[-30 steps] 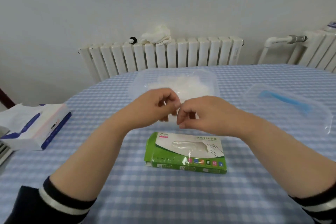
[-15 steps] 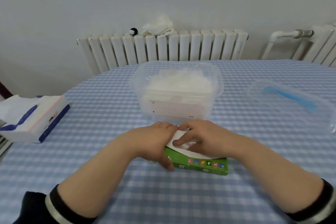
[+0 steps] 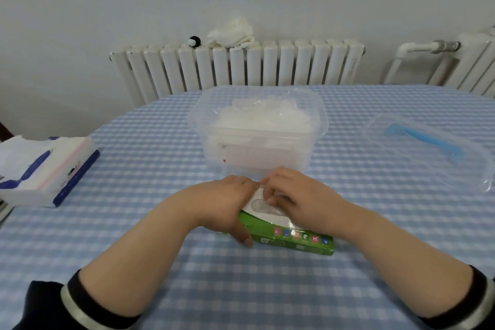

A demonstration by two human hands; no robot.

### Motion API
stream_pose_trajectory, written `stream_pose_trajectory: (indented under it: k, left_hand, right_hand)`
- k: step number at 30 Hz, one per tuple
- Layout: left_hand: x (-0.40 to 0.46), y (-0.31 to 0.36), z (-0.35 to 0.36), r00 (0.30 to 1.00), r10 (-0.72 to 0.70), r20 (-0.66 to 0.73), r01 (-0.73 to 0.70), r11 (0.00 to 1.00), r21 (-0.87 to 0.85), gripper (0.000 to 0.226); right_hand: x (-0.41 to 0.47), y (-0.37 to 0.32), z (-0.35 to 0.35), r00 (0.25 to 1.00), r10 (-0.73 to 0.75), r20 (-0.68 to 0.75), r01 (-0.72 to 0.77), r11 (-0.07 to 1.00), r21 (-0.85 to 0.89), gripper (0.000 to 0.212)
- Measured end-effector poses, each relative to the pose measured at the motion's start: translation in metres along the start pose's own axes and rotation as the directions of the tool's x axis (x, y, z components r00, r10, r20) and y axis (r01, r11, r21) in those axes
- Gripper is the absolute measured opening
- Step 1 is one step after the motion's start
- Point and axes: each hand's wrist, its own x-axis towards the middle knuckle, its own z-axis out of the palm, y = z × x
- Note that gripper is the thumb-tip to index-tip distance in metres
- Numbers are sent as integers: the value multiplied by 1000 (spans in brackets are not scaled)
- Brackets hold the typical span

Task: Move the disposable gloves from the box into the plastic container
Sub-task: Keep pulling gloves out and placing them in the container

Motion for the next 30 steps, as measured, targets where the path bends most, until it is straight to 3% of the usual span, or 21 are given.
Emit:
stream_pose_trajectory:
  k: [3,5,7,9,12,15,17,19,23,27,30]
  left_hand:
    - [0,0,1,1000,-8,-10,8,1000,4,86]
    - [1,-2,3,999,-32,-4,32,999,18,87]
    - [1,-2,3,999,-52,17,50,995,89,83]
    - [-1,0,0,998,-45,37,42,995,89,84]
    - [-9,-6,-15,996,49,80,-35,985,-168,81]
    - [-27,-3,-36,974,221,-53,-217,834,-507,72]
    - [-37,9,-48,963,154,-221,-267,652,-710,68]
    - [-36,21,-52,928,8,-373,-325,507,-798,49]
    - [-16,37,-60,752,-268,-602,-401,538,-741,35]
    - [2,34,-89,659,-321,-680,-382,636,-671,28]
    - [27,19,-114,599,-356,-717,-308,724,-617,26]
  right_hand:
    - [-2,-14,-17,992,103,-75,-81,964,252,22]
    - [-2,-26,-30,973,168,-161,-76,884,461,20]
    - [-4,-34,-43,937,275,-216,-62,738,672,18]
    - [-6,-41,-53,899,403,-175,-92,563,822,16]
    - [-8,-44,-63,890,454,-40,-102,284,953,10]
    - [-9,-42,-68,902,429,40,-105,128,986,16]
    - [-10,-40,-69,916,396,67,-126,125,984,14]
    - [-10,-42,-69,927,364,84,-145,143,979,15]
    - [-8,-50,-69,920,350,178,-192,3,981,24]
    - [-9,-45,-71,890,338,307,-181,-356,917,48]
    - [-8,-37,-74,906,307,292,-137,-440,887,69]
